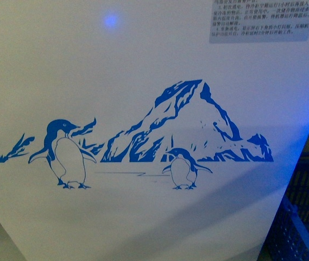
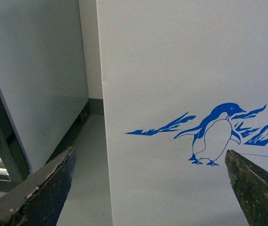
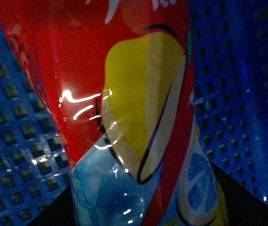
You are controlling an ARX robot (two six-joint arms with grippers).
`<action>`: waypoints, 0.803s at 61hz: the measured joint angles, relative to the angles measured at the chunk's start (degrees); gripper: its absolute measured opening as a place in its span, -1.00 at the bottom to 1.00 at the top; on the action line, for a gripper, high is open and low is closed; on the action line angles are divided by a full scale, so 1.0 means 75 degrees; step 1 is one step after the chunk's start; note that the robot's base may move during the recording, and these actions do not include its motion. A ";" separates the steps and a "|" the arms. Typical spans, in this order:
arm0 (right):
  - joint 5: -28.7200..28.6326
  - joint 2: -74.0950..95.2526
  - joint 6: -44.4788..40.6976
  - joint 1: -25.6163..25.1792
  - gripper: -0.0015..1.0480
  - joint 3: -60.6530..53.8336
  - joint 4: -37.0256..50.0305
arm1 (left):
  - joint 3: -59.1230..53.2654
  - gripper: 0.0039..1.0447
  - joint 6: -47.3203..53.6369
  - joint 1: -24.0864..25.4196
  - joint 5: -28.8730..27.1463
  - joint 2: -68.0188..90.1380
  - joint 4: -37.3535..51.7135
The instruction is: Put drink in fridge
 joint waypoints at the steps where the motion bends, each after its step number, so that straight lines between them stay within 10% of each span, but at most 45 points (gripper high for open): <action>1: -0.0012 -0.0172 -0.0029 0.0009 -0.05 -0.0125 0.0055 | 0.0000 0.85 0.0000 0.0000 0.0000 0.0000 0.0000; 20: -0.0516 -0.4226 -0.0796 -0.0090 -0.08 -0.2340 0.0510 | 0.0000 0.85 0.0000 0.0000 0.0000 0.0000 0.0000; 49: -0.2422 -1.1468 0.0038 -0.0446 -0.09 -0.2946 -0.3197 | 0.0000 0.85 0.0000 0.0000 0.0000 0.0000 0.0000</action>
